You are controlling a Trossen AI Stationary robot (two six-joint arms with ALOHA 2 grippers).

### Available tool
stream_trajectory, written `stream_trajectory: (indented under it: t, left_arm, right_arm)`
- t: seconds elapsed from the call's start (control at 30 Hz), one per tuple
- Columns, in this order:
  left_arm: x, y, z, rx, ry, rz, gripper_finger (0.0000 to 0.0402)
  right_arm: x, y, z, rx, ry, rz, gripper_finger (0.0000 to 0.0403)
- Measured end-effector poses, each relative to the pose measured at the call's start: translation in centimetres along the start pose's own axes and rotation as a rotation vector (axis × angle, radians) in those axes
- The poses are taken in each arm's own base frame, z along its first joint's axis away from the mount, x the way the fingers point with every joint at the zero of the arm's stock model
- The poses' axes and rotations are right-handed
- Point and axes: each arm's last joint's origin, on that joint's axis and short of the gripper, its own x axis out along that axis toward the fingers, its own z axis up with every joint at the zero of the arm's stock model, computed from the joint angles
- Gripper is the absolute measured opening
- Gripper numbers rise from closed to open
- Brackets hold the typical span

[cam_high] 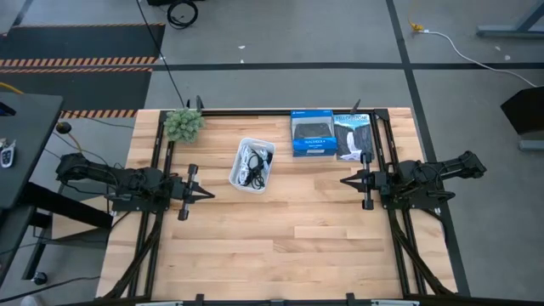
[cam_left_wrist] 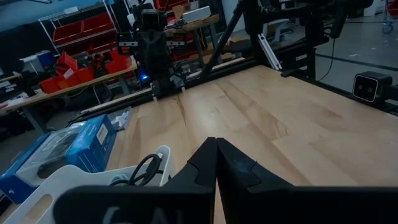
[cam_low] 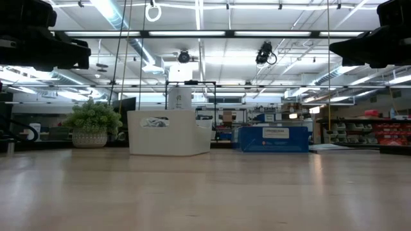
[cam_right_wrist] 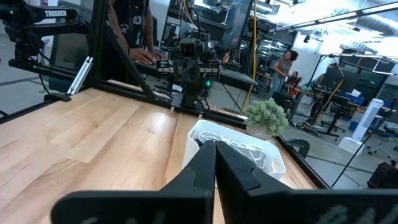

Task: Pick and place USB-C Cables
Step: Return to Home Position

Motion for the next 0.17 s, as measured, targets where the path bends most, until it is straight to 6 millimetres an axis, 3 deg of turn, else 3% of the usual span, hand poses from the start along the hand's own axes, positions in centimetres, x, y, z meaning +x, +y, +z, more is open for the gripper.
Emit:
stream_trajectory:
  t: [0.17]
  left_arm:
    - [0.0,0.0,-0.01,0.0,0.0,0.0,0.0011]
  right_arm:
    - [0.0,0.0,-0.01,0.0,0.0,0.0,0.0018]
